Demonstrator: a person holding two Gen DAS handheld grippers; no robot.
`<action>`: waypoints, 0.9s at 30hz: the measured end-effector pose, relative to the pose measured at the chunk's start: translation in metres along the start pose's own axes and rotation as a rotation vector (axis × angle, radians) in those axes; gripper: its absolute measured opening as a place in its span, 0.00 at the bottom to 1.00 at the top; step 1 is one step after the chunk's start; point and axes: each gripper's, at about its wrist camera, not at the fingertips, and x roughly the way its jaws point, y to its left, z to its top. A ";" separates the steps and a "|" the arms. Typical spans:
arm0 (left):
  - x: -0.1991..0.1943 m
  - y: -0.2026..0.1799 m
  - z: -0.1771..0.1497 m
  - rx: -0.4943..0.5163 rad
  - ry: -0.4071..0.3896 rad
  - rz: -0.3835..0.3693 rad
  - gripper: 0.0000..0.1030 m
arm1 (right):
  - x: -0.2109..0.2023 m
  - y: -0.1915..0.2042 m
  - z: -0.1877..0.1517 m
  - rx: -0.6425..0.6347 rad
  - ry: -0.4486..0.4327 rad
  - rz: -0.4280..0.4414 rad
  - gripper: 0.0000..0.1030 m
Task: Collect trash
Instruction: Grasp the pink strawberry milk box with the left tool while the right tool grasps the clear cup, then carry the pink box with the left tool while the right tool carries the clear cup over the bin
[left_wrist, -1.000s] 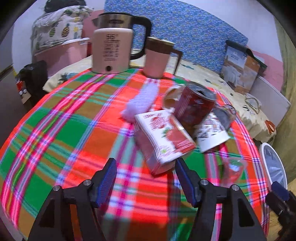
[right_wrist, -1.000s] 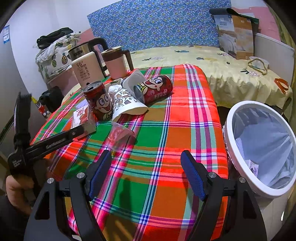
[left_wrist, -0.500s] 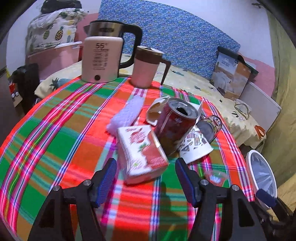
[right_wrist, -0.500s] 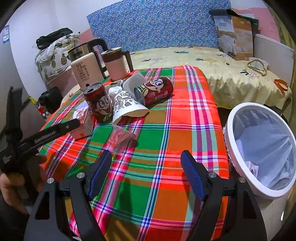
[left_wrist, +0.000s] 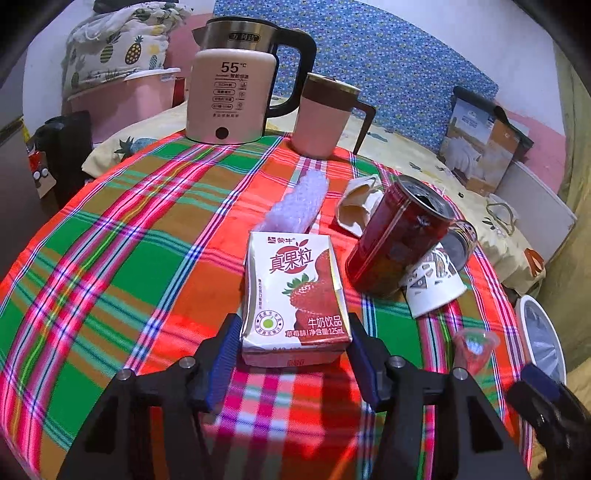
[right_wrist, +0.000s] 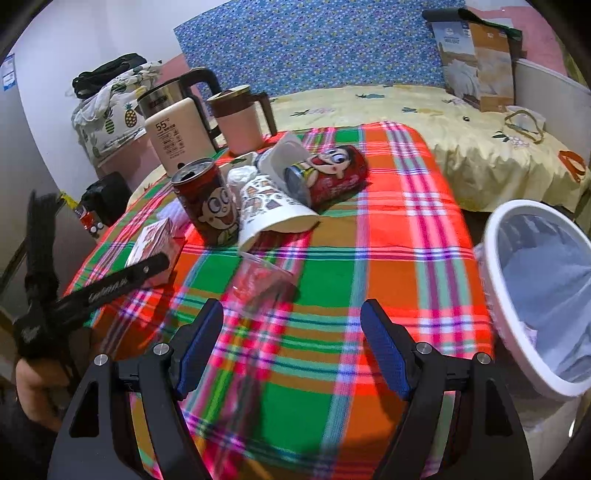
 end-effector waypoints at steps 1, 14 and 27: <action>-0.003 0.001 -0.002 0.009 -0.004 -0.004 0.53 | 0.005 0.003 0.002 -0.001 0.003 0.004 0.70; -0.018 0.004 -0.019 0.070 -0.005 -0.038 0.53 | 0.030 0.010 0.002 0.013 0.056 -0.005 0.32; -0.047 -0.022 -0.044 0.155 -0.034 -0.045 0.51 | -0.011 -0.002 -0.013 0.003 0.012 -0.006 0.32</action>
